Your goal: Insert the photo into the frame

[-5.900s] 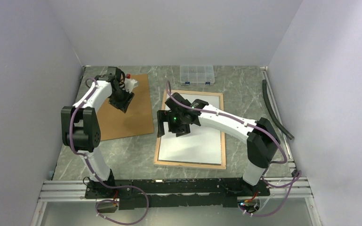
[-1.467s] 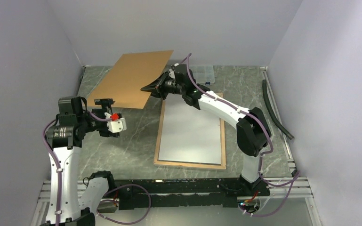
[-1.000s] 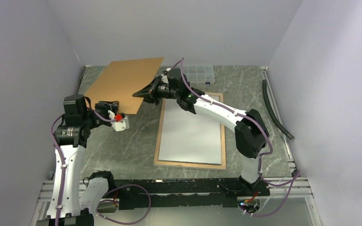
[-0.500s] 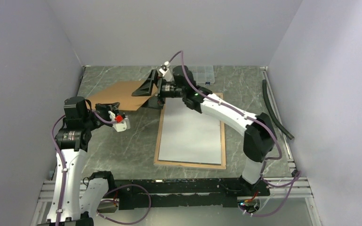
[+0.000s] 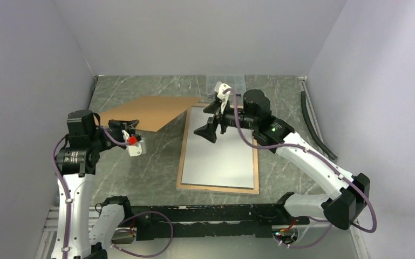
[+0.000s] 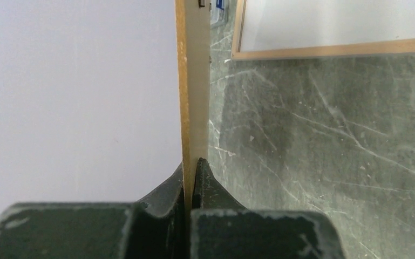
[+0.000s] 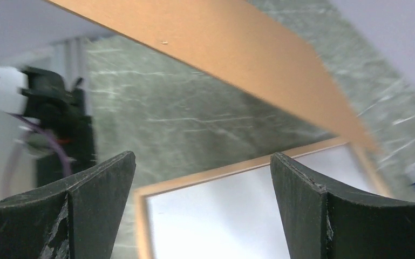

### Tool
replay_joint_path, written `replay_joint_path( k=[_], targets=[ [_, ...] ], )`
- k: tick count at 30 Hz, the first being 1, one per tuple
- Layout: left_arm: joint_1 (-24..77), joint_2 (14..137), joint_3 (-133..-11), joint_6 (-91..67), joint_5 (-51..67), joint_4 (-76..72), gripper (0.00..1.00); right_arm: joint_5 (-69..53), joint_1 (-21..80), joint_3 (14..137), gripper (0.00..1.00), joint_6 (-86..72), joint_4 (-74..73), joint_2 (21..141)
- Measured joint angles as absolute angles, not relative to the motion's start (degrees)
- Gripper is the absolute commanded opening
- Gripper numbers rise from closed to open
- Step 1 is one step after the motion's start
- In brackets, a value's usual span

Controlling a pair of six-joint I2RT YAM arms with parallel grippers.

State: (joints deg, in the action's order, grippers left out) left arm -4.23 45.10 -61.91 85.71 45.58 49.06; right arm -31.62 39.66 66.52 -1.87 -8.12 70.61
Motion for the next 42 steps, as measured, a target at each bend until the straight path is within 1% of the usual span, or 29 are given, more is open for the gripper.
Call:
replay_joint_path(
  k=[4, 8, 14, 16, 18, 20, 21, 23, 24, 25, 26, 27, 28, 30, 31, 33, 34, 38, 42],
  targets=[
    [-4.14, 45.1, -64.82, 87.37, 47.16, 53.01, 0.03, -30.59, 40.23, 67.18, 0.98, 13.08, -9.04, 72.66],
    [-4.14, 45.23, -66.63, 88.84, 48.69, 55.51, 0.03, -27.7, 43.22, 67.99, 0.93, 24.4, -10.57, 76.71],
    [-4.14, 45.54, -67.92, 92.58, 50.02, 59.48, 0.03, -22.81, 47.99, 67.99, 0.83, 32.34, -8.08, 80.18],
    [-4.14, 45.5, -67.92, 93.76, 50.33, 60.55, 0.03, -21.47, 48.47, 68.12, 0.77, 33.82, -6.7, 81.41],
    [-4.14, 45.43, -67.92, 94.67, 50.5, 61.6, 0.03, -19.86, 49.1, 68.62, 0.68, 35.31, -5.54, 82.91],
    [-4.14, 45.32, -67.92, 95.2, 50.63, 62.22, 0.03, -18.44, 49.91, 69.43, 0.55, 36.62, -4.86, 84.51],
    [-4.14, 45.23, -67.92, 95.26, 50.74, 62.26, 0.03, -17.87, 50.54, 70.11, 0.46, 37.17, -4.43, 85.56],
    [-4.14, 45.17, -67.94, 95.26, 50.81, 62.26, 0.03, -16.99, 51.22, 70.91, 0.24, 38.06, -3.97, 86.98],
    [-4.14, 45.15, -67.96, 95.26, 50.87, 62.15, 0.03, -16.73, 51.57, 71.22, 0.16, 38.33, -3.79, 87.48],
    [-4.14, 45.15, -67.96, 95.22, 50.78, 62.02, 0.03, -16.1, 51.81, 71.37, 0.09, 38.96, -3.4, 87.79],
    [-4.21, 45.15, -68.1, 94.61, 50.85, 61.78, 0.03, -15.27, 51.88, 71.37, 0.04, 40.03, -2.42, 87.88],
    [-4.27, 45.23, -68.2, 93.45, 51.0, 61.76, 0.03, -15.07, 51.9, 71.37, 0.02, 40.6, -2.04, 87.88],
    [-4.32, 45.23, -68.23, 92.31, 51.03, 61.32, 0.09, -15.0, 51.99, 71.24, 0.0, 41.56, -2.04, 87.85],
    [-4.43, 45.17, -68.2, 90.43, 50.87, 59.31, 0.28, -14.04, 52.53, 69.73, 0.0, 42.83, 0.45, 87.74],
    [-4.43, 44.97, -67.9, 89.91, 50.85, 57.89, 0.4, -13.93, 52.6, 68.93, 0.0, 42.87, 1.72, 87.5],
    [-4.25, 43.31, -65.28, 88.55, 51.24, 50.76, 0.83, -13.65, 52.6, 67.02, 0.0, 41.28, 4.05, 86.72],
    [-4.14, 42.0, -63.24, 87.94, 51.18, 45.6, 0.93, -13.69, 52.62, 66.5, 0.0, 40.07, 4.49, 86.37],
    [-4.1, 37.58, -56.88, 82.89, 50.15, 28.62, 0.94, -13.45, 52.01, 66.0, 0.0, 32.21, 6.76, 85.32],
    [-4.03, 39.33, -59.0, 75.05, 47.18, 18.83, 0.94, -12.99, 50.74, 66.67, 0.0, 25.96, 8.56, 84.68]
  ],
)
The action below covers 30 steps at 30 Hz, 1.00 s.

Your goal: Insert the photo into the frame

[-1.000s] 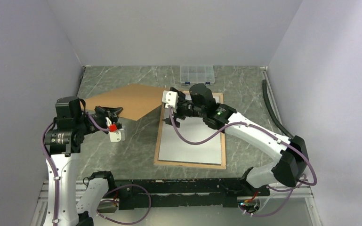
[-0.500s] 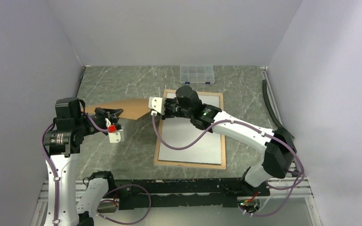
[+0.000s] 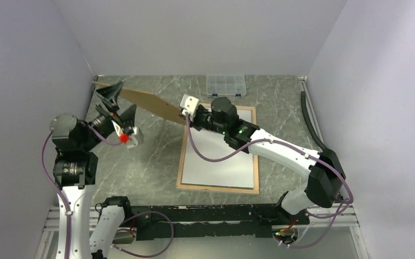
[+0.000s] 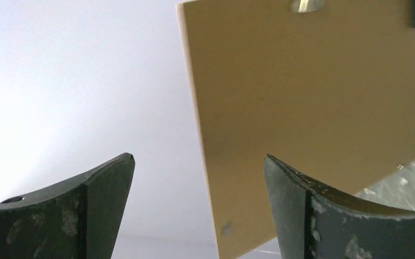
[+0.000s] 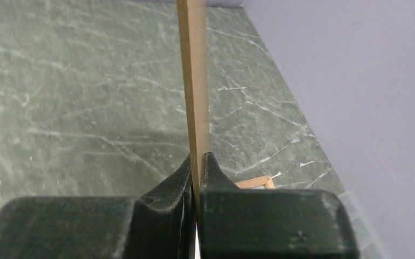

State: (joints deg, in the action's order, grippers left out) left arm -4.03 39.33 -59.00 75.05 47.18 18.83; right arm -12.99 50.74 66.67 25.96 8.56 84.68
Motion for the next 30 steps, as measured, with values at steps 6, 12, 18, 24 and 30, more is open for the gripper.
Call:
replay_joint_path(
  k=[6, 12, 18, 24, 30],
  targets=[
    [-4.03, 47.7, -71.2, 55.55, 36.86, 12.62, 0.94, -11.09, 47.33, 71.42, 0.0, 12.58, 8.23, 84.68],
    [-4.03, 56.21, -85.23, 35.53, 26.83, 14.98, 0.94, -12.73, 38.57, 76.14, 0.0, -7.16, 7.6, 84.2],
    [-4.03, 59.81, -88.77, 22.98, 19.88, 19.11, 0.94, -18.13, 27.88, 74.54, 0.0, -26.41, 7.2, 81.28],
    [-5.06, 65.04, -89.23, 18.98, 16.67, 25.32, 0.94, -28.1, 18.55, 67.55, 0.0, -47.57, 13.28, 78.13],
    [-10.31, 73.97, -88.23, 16.67, 21.76, 33.89, 0.87, -35.66, 11.92, 53.82, 0.0, -61.17, 18.52, 72.95]
  ],
)
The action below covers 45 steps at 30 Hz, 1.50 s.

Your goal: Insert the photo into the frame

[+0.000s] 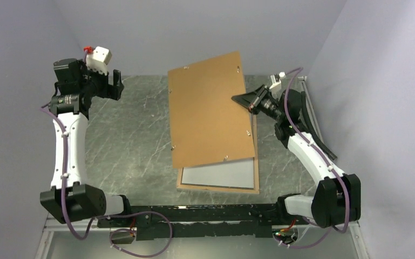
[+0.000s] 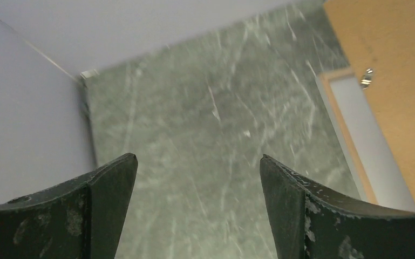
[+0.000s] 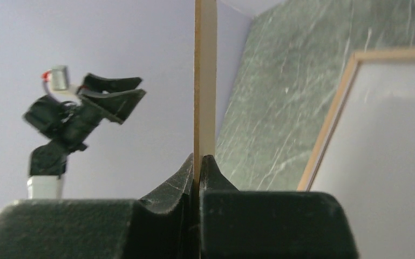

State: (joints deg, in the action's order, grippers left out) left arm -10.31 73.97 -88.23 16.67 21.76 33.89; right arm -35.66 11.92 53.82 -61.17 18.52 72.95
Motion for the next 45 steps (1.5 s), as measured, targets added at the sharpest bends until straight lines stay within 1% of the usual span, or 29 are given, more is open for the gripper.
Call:
replay_joint_path(
  k=[4, 9, 14, 20, 27, 34, 37, 39, 41, 45],
  targets=[
    [-11.62, 75.61, -82.78, 15.68, 24.99, 35.05, 0.83, -38.39, 9.69, 43.9, 0.0, -68.03, 23.29, 68.66],
    [-10.61, 75.77, -78.85, 15.11, 28.08, 34.5, 0.82, -39.97, 9.41, 33.58, 0.0, -78.98, 36.64, 67.7],
    [-7.9, 77.76, -78.7, 15.11, 28.38, 33.17, 0.82, -41.04, 9.41, 29.34, 0.0, -86.52, 46.87, 69.41],
    [-2.11, 80.93, -78.0, 15.11, 26.57, 31.99, 0.81, -41.74, 9.5, 28.84, 0.0, -90.28, 52.9, 69.8],
    [2.87, 82.78, -78.0, 15.16, 23.9, 31.9, 0.81, -42.02, 10.37, 28.16, 0.0, -92.44, 57.12, 71.46],
    [6.09, 82.26, -76.42, 15.33, 22.5, 32.03, 0.8, -39.92, 10.48, 25.93, 0.0, -92.79, 57.58, 71.68],
    [7.79, 81.82, -74.52, 15.51, 21.61, 32.32, 0.81, -39.0, 10.48, 25.47, 0.0, -92.82, 58.02, 71.96],
    [8.62, 81.8, -73.67, 15.55, 21.08, 32.73, 0.84, -38.59, 10.46, 24.77, 0.0, -92.6, 58.04, 71.96],
    [9.15, 81.8, -73.17, 15.53, 21.04, 33.95, 0.87, -37.71, 10.13, 24.12, 0.0, -91.53, 56.29, 71.5],
    [9.47, 81.8, -72.95, 15.73, 21.02, 36.71, 0.88, -37.1, 8.73, 23.59, 0.0, -86.67, 48.4, 68.73]
  ],
)
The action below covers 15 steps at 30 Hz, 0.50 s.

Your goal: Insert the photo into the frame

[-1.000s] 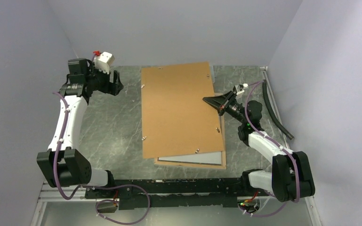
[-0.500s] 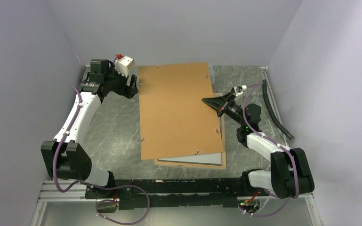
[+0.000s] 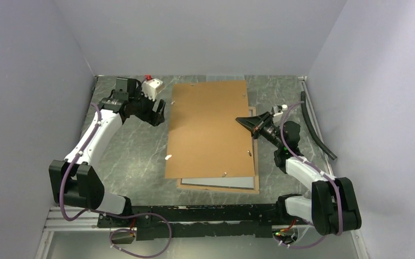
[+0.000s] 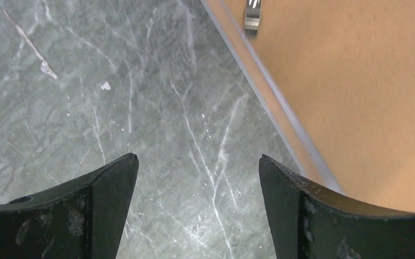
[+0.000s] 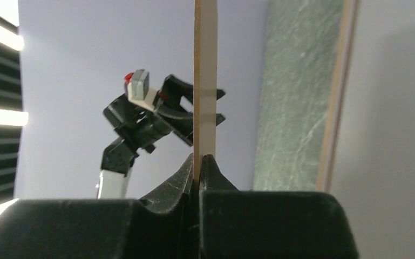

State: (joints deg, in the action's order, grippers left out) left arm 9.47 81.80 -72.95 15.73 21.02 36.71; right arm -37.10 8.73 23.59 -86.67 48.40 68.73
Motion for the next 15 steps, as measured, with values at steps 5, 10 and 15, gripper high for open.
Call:
replay_joint_path(
  k=[5, 10, 15],
  targets=[
    [9.47, 81.89, -71.55, 15.99, 20.69, 38.24, 0.87, -37.8, 3.49, 20.88, 0.0, -82.61, 44.03, 66.54],
    [9.47, 83.13, -70.83, 15.97, 20.73, 38.85, 0.83, -39.29, -1.85, 17.34, 0.0, -80.86, 42.63, 67.61],
    [9.47, 85.47, -70.41, 15.92, 21.1, 38.7, 0.81, -41.91, -4.6, 17.15, 0.0, -79.05, 42.5, 71.07]
  ],
)
